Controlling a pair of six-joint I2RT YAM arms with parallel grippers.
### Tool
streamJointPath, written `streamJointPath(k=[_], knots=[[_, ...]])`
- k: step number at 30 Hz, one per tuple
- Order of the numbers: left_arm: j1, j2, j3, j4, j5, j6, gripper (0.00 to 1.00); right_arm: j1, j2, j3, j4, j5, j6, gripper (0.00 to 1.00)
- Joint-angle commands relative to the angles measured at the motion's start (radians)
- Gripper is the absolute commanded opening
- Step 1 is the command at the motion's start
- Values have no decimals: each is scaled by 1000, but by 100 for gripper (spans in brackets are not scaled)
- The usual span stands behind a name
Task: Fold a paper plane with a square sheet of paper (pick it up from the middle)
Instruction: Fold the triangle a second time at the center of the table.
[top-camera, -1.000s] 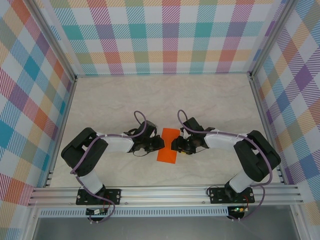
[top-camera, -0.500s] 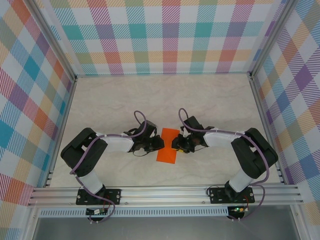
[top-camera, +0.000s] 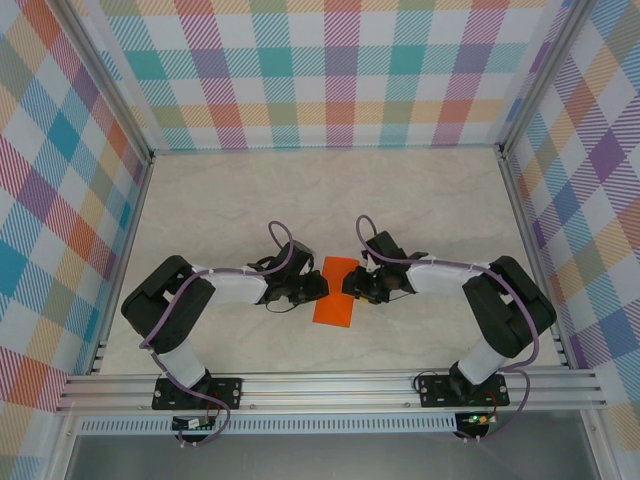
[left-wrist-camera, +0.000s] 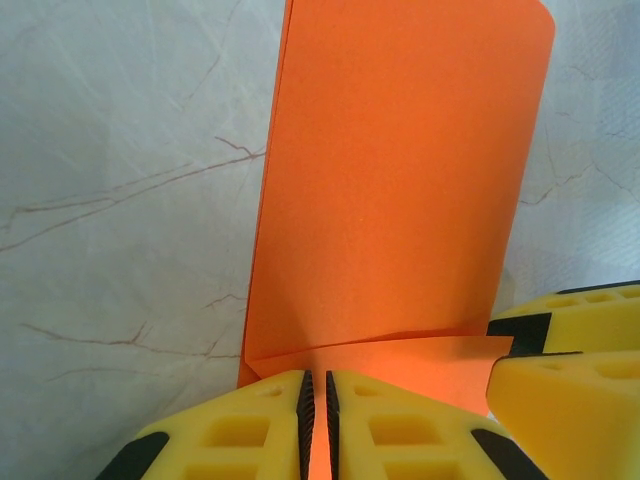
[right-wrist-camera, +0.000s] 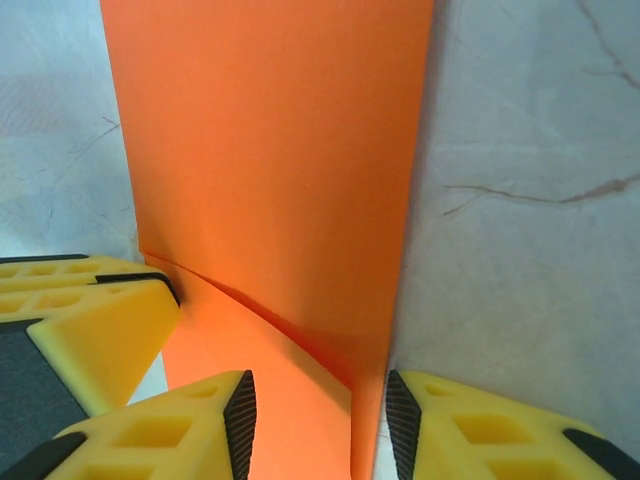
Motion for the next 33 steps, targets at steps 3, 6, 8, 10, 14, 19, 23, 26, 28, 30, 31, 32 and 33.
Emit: streamJointPath(k=[3, 6, 8, 10, 14, 19, 23, 26, 28, 30, 31, 32, 33], knots=[[-9, -5, 5, -79, -24, 13, 15, -7, 4, 36, -32, 22, -29, 43], [-8, -4, 7, -78, -24, 11, 15, -7, 30, 33, -11, 3, -10, 43], [-8, -3, 9, -78, -23, 13, 15, -7, 44, 24, 17, -14, 0, 42], [-9, -6, 9, -83, -24, 13, 15, -7, 52, 11, 44, -37, 10, 41], [-9, -7, 8, -89, -28, 15, 15, -7, 61, -6, 76, -77, 23, 38], [-8, -3, 10, -88, -30, 14, 15, -7, 36, -44, 130, -116, 52, 34], [-9, -6, 15, -91, -31, 14, 15, -7, 11, -60, 131, -119, 56, 34], [-9, -3, 14, -93, -34, 14, 15, -8, -4, -70, 132, -123, 58, 34], [-9, -2, 14, -91, -33, 14, 15, -7, -13, -78, 129, -122, 60, 34], [-9, -3, 13, -91, -34, 13, 15, -7, -18, -84, 132, -124, 62, 34], [-9, -5, 11, -90, -33, 12, 15, -7, -21, -86, 133, -125, 62, 34], [-9, -5, 10, -89, -34, 11, 15, -7, -22, -89, 135, -128, 63, 34], [-9, -6, 10, -88, -33, 11, 15, -8, -24, -91, 136, -130, 65, 34]])
